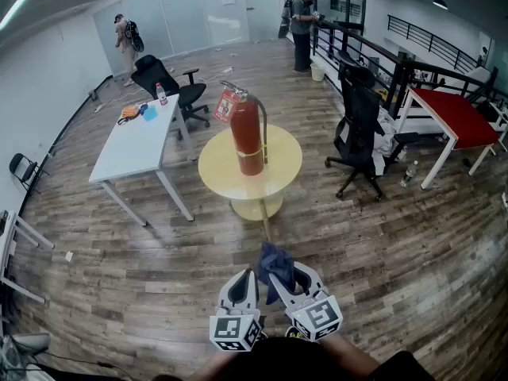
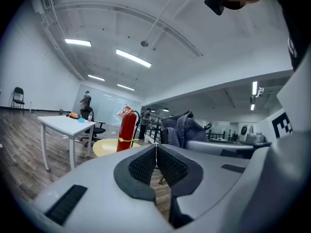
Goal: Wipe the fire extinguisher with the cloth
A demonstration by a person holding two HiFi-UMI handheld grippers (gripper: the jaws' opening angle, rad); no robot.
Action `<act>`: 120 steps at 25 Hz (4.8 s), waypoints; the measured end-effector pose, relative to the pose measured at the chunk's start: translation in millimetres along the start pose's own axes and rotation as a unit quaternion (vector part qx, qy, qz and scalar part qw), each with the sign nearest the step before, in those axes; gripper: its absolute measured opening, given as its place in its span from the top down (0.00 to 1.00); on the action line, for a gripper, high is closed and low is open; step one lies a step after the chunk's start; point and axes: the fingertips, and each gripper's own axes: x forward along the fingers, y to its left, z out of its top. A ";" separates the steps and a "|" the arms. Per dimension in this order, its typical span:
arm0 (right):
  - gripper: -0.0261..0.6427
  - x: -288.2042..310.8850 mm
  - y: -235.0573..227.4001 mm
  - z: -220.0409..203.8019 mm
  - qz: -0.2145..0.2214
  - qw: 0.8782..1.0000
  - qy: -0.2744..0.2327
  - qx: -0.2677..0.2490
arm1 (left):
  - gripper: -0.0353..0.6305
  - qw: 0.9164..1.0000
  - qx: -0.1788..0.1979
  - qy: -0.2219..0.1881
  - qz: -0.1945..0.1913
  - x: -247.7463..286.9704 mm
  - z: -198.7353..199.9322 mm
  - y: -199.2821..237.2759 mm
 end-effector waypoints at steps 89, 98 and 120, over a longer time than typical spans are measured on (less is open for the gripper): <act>0.75 532.3 -345.9 74.3 -0.152 0.957 0.097 -0.228 | 0.91 1.000 -0.006 0.025 -0.003 462.2 60.2 306.8; 0.76 550.6 -305.8 64.2 -0.115 0.947 0.092 -0.287 | 0.91 0.999 -0.012 0.033 -0.005 470.1 56.3 309.6; 0.75 527.6 -396.4 -282.9 -0.148 0.946 0.284 0.058 | 0.91 0.998 0.000 0.064 0.012 472.1 39.0 327.4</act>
